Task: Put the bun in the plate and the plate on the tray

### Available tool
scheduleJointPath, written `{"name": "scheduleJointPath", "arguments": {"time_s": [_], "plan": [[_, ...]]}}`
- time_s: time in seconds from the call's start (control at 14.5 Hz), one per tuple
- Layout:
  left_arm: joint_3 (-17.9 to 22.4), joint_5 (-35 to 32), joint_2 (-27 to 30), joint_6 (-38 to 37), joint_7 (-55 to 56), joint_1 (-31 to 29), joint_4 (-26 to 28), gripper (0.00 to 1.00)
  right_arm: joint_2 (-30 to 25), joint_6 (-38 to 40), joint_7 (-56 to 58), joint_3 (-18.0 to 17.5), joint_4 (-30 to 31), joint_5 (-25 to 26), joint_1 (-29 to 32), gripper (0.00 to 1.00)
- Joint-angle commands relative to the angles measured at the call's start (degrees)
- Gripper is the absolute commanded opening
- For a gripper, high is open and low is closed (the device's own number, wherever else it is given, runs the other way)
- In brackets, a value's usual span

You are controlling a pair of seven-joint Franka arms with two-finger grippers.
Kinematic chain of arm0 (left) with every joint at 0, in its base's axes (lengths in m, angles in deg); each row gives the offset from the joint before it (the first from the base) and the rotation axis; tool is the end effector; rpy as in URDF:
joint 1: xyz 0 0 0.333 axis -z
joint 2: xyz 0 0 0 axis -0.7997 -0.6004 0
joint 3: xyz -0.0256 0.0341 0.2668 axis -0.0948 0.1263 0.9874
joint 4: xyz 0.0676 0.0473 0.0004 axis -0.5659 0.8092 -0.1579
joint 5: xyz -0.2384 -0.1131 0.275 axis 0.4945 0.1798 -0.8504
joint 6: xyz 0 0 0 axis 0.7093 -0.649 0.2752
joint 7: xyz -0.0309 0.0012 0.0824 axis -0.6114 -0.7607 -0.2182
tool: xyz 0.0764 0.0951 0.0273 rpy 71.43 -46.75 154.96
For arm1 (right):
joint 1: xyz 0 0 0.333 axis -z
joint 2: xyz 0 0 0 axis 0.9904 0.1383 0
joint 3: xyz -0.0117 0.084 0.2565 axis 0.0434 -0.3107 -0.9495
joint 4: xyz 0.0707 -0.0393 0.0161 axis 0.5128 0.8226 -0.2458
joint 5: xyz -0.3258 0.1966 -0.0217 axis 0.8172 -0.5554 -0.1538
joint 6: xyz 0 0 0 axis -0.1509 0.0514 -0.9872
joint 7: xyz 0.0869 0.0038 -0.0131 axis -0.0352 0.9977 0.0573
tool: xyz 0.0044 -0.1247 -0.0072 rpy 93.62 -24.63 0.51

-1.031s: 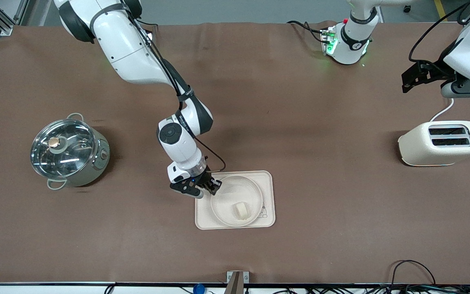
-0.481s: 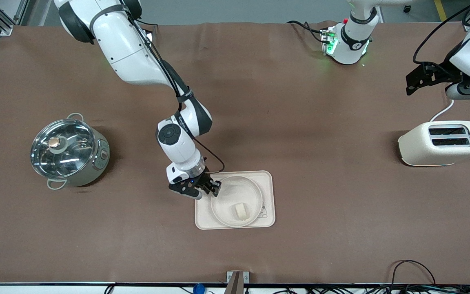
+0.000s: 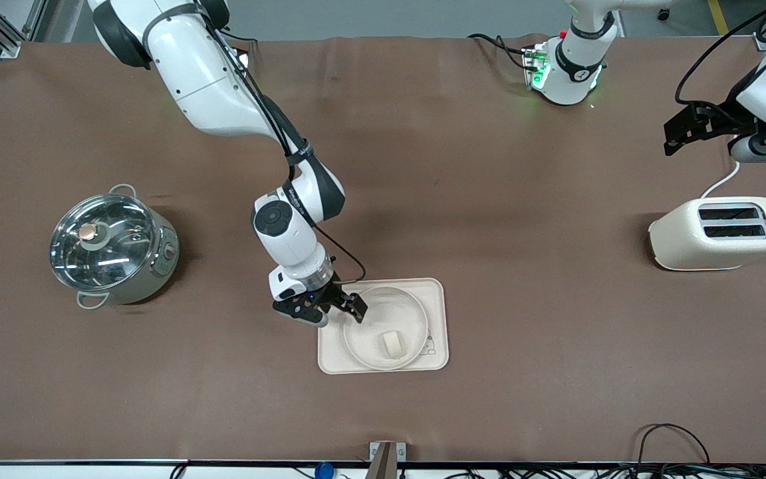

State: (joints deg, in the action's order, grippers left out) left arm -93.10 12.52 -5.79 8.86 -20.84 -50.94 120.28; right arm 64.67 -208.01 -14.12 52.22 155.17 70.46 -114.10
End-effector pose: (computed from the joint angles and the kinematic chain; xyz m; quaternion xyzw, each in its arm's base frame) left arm 0.5123 -0.0620 0.5821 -0.9994 0.0220 0.0208 0.0181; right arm 0.6083 0.3690 0.1872 -0.9633 0.1859 -0.1246 0.1485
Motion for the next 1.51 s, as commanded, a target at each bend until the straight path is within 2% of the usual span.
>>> {"name": "scheduleJointPath", "arguments": {"time_s": [0.0, 0.28, 0.48, 0.69, 1.03, 1.31, 1.44], "plan": [[0.17, 0.85, -0.48, -0.59, -0.29, -0.14, -1.35, 1.00, -6.90, 10.20, -0.10, -0.48, 1.72, -0.34, 2.42, 1.00], [0.17, 0.85, -0.48, -0.59, -0.46, -0.06, -1.35, 1.00, -15.51, 27.07, 0.25, -0.48, 2.07, 0.09, 7.16, 1.00], [0.09, 0.85, -0.39, -0.59, -0.47, -0.06, -1.35, 1.00, -22.19, 37.80, 5.24, -0.48, 3.29, 0.18, 11.03, 1.00], [0.00, 0.85, -0.39, -0.59, -0.38, 0.03, -1.44, 1.00, -30.19, 43.26, 16.11, -0.30, 6.38, 0.62, 16.56, 1.00], [0.00, 0.67, -0.39, -0.59, -0.56, -0.06, -1.53, 1.00, -41.09, 56.09, 33.63, 0.14, 5.85, 7.91, 26.14, 1.00], [-0.09, 0.85, -0.39, -0.59, -0.29, -0.06, -1.53, 1.00, -49.09, 64.89, 43.04, 2.77, 6.12, 8.01, 31.06, 1.00], [0.00, 0.76, -0.39, -0.59, -0.29, -0.06, -1.44, 1.00, -51.12, 67.53, 51.89, 3.48, 5.94, 8.01, 35.10, 1.00]]}}
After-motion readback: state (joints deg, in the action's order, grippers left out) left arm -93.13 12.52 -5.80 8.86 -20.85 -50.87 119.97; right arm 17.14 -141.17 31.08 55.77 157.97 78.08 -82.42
